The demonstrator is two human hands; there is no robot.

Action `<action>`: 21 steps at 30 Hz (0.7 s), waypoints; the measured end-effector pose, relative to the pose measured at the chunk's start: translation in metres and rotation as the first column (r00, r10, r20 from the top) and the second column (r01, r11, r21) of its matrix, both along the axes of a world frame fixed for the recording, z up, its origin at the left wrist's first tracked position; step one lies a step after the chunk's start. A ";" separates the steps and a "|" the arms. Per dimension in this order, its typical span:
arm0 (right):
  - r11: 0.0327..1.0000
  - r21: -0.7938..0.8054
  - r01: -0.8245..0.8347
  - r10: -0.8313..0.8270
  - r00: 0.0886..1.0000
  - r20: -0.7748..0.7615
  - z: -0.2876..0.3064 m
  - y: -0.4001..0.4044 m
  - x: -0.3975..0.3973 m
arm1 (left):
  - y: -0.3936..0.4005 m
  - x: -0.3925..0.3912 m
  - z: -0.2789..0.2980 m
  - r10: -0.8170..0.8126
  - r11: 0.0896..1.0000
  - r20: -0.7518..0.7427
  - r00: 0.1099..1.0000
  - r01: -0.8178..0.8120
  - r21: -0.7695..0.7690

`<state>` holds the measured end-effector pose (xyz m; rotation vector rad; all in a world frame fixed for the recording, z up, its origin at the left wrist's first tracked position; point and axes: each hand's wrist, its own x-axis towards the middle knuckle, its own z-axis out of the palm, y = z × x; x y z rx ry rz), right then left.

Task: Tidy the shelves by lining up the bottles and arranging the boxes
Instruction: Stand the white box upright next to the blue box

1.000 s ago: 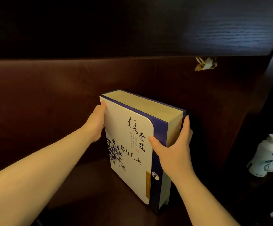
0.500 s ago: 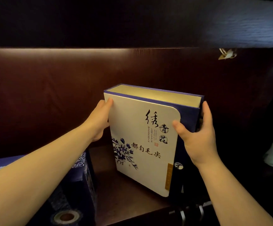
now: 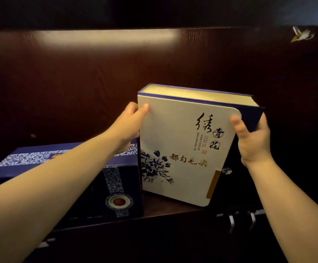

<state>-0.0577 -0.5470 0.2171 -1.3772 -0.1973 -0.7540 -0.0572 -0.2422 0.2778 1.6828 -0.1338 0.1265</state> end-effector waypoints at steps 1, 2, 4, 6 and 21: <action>1.000 -0.002 0.000 0.000 1.000 0.000 0.000 0.000 0.001 | 0.001 -0.004 -0.001 -0.004 1.000 0.002 1.000 0.004 -0.001; 1.000 -0.006 0.006 -0.006 1.000 0.000 0.001 0.000 0.001 | 0.002 -0.007 -0.003 -0.009 1.000 0.005 1.000 0.009 -0.002; 0.999 -0.029 0.024 -0.024 1.000 0.002 0.002 -0.001 0.002 | 0.004 -0.013 -0.006 -0.006 1.000 0.002 1.000 0.006 0.022; 0.997 -0.073 0.033 -0.033 0.999 0.005 0.003 -0.001 0.003 | 0.006 -0.019 -0.011 0.016 0.999 0.001 1.000 -0.016 0.042; 1.000 0.006 -0.030 0.030 0.949 -0.315 -0.078 0.000 -0.010 | 0.029 -0.003 -0.024 -0.161 0.932 0.033 0.986 0.141 0.333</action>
